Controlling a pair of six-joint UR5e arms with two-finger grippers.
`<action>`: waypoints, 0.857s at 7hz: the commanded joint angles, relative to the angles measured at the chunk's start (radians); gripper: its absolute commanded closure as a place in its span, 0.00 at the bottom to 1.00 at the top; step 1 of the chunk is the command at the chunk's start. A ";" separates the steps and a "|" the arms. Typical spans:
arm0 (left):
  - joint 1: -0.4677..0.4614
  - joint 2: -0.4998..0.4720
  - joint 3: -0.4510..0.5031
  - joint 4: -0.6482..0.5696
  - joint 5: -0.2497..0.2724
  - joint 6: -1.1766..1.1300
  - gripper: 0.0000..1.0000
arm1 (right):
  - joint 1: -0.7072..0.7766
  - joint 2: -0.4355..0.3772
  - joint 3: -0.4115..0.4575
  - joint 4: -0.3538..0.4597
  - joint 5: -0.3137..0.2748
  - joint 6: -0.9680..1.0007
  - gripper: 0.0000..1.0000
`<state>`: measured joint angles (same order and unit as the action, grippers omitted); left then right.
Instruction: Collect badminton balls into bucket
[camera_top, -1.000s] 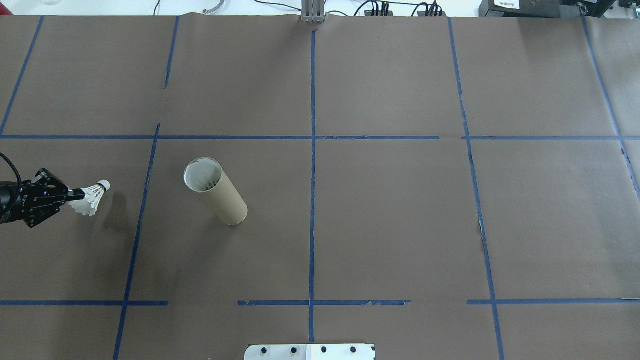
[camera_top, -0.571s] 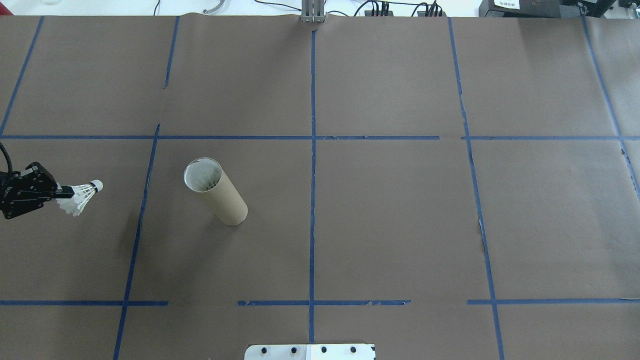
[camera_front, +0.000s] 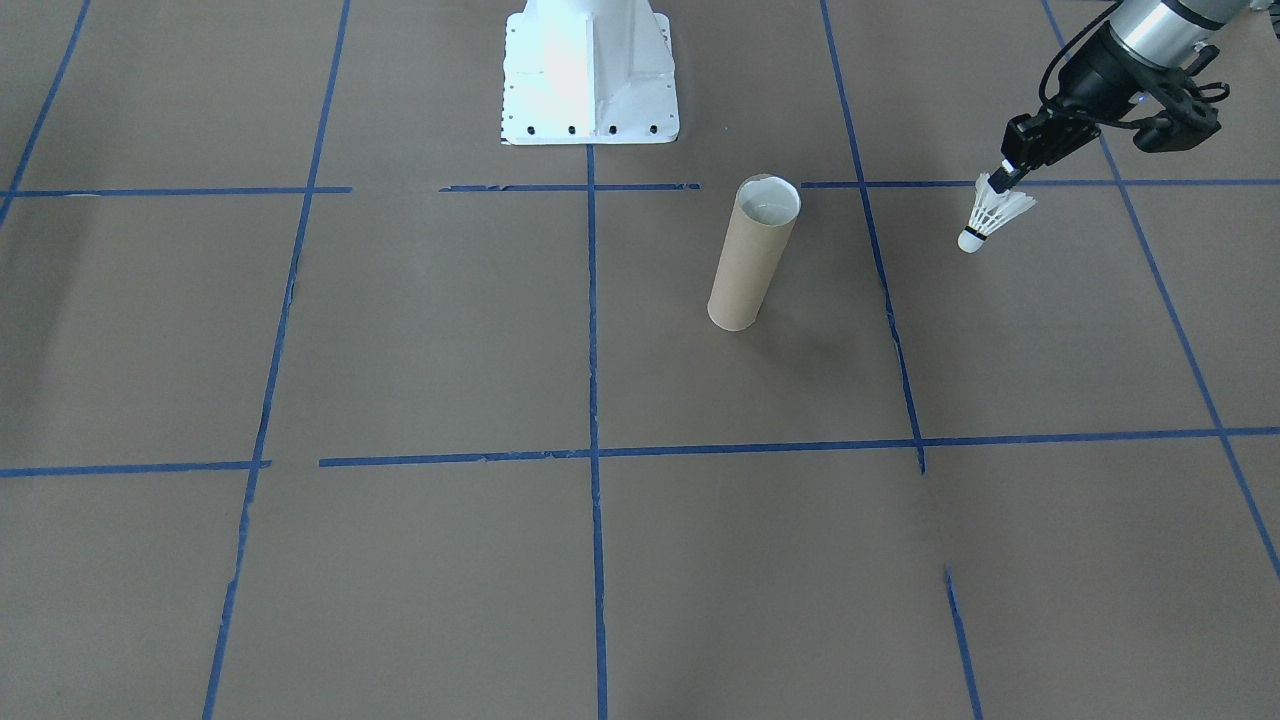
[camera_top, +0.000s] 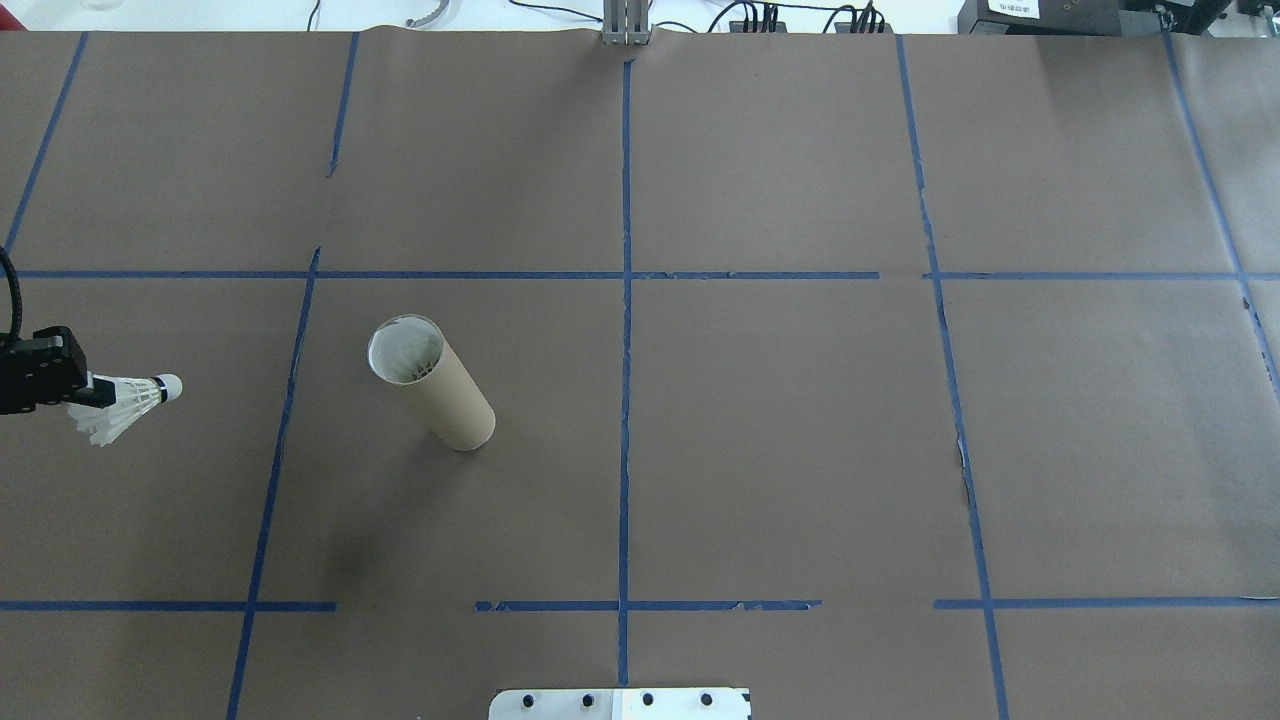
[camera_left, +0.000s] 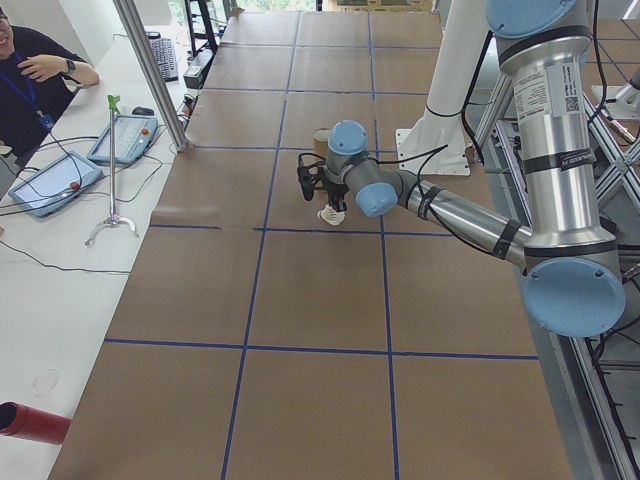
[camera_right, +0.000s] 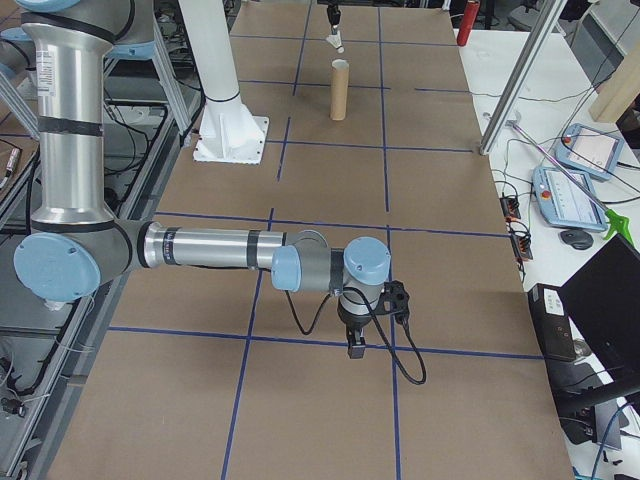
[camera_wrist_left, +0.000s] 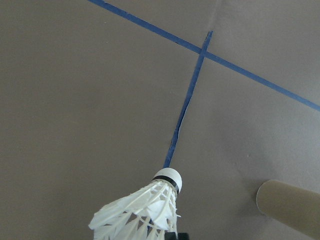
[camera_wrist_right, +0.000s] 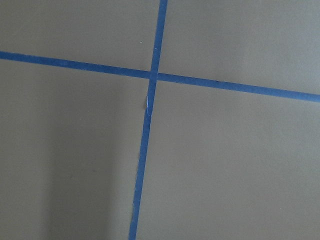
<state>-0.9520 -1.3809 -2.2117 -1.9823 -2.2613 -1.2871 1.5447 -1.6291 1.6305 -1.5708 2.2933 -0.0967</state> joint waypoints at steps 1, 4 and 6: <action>-0.001 -0.123 -0.135 0.345 0.060 0.075 1.00 | 0.000 0.000 0.000 0.000 0.000 0.000 0.00; 0.001 -0.742 -0.157 1.234 0.201 0.181 1.00 | 0.000 0.000 -0.001 0.000 0.000 0.000 0.00; 0.041 -0.987 -0.047 1.444 0.207 0.196 1.00 | 0.000 0.000 0.000 0.000 0.000 0.000 0.00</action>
<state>-0.9357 -2.2313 -2.3234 -0.6574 -2.0626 -1.1008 1.5447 -1.6291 1.6294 -1.5708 2.2933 -0.0966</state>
